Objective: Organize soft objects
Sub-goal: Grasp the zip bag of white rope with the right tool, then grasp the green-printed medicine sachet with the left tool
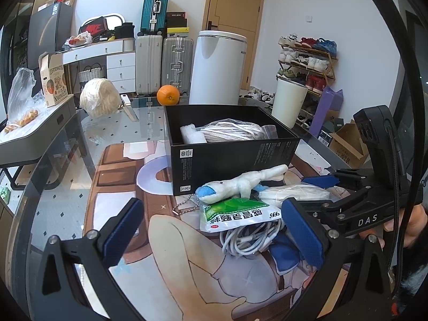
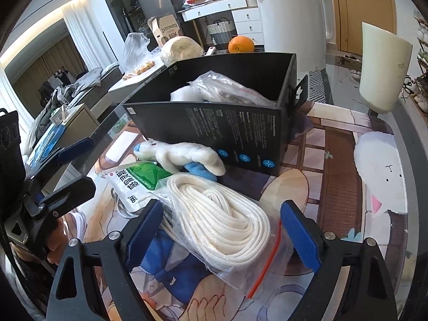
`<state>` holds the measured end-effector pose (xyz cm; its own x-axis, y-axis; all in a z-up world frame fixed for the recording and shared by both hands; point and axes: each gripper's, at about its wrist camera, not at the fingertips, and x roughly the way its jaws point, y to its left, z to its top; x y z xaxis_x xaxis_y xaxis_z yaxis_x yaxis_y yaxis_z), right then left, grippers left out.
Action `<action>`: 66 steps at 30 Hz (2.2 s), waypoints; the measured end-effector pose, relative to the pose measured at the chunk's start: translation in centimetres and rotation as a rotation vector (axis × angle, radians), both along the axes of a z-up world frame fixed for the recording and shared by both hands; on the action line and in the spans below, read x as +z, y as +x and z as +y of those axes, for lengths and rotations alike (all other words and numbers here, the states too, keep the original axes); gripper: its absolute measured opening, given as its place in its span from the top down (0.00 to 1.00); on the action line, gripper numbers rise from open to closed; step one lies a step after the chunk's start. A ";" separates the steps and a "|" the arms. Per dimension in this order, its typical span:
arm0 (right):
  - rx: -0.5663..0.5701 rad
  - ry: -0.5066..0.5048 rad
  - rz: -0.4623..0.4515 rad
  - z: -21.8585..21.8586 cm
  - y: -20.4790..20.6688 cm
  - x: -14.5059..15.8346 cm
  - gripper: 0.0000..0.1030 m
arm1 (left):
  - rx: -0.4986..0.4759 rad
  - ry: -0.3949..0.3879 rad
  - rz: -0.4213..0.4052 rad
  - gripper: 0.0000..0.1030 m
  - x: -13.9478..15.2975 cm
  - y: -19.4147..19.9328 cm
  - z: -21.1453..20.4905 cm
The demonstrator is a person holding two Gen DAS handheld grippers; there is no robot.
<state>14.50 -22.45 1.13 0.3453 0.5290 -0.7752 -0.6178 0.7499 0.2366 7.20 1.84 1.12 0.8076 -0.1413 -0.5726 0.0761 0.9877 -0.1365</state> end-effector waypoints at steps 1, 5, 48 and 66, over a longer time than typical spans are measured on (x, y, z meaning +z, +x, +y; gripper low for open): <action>-0.001 0.000 0.001 0.2 0.0 -0.1 0.11 | 0.001 0.000 0.000 0.00 0.0 0.0 0.0; -0.010 -0.003 -0.004 0.4 0.1 -0.4 0.24 | 0.001 -0.005 0.001 0.00 -0.1 0.0 0.1; -0.048 0.045 -0.121 -4.7 -1.2 4.0 0.55 | -0.071 -0.061 0.220 0.21 -2.7 4.3 -2.7; -0.034 0.052 -0.147 -4.2 -1.7 4.6 0.55 | -0.098 -0.086 0.161 0.46 -1.7 2.3 -1.8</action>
<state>12.79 -26.63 5.70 0.4709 0.5535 -0.6870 -0.6234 0.7598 0.1848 9.45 0.04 -0.62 0.6865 -0.2684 -0.6758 0.1416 0.9610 -0.2378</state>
